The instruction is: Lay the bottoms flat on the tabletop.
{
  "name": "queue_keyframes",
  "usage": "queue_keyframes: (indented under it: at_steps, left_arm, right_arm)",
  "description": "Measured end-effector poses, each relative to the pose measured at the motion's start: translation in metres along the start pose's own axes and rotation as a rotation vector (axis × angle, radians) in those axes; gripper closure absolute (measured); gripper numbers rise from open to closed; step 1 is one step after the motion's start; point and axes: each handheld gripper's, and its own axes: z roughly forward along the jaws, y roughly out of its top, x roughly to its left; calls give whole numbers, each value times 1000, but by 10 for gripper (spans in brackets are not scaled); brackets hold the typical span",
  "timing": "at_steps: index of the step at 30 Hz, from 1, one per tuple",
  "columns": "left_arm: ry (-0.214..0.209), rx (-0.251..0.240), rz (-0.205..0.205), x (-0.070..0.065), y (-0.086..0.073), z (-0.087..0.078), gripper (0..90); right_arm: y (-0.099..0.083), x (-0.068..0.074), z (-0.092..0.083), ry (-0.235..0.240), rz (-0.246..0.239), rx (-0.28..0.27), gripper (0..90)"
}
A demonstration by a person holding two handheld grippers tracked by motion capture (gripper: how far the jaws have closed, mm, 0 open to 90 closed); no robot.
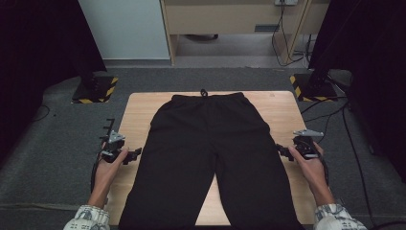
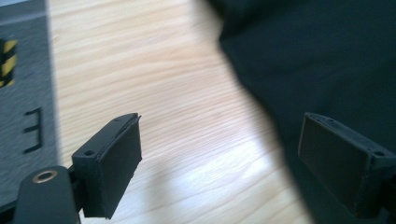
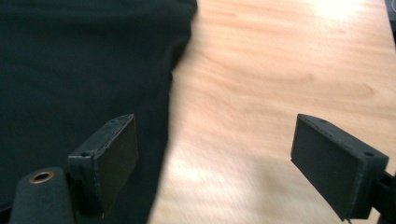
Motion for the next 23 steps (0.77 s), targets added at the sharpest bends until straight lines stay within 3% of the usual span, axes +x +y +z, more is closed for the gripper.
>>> queue_keyframes:
  at_steps: [2, 5, 8, 10, 14, 23]
  left_arm:
    - [9, 7, -21, 6, -4, 0, 125]
    - [38, 22, -21, 10, -8, -1, 125]
    - [26, 39, -26, 11, -13, 3, 125]
    - [29, 62, -3, 9, -17, 6, 125]
    - [10, 21, -5, 6, -22, 7, 112]
    - [0, 25, -11, 0, -26, 4, 104]
  right_arm:
    - [-6, -3, -2, -6, -6, 7, 156]
    - [-14, -7, -2, -17, 10, 15, 177]
    - [-21, -7, 2, -28, 5, 42, 180]
    - [-26, -6, 3, -37, -8, 16, 177]
    - [-29, -6, 0, -32, -10, 19, 175]
    - [-39, 0, -13, -39, -2, 19, 171]
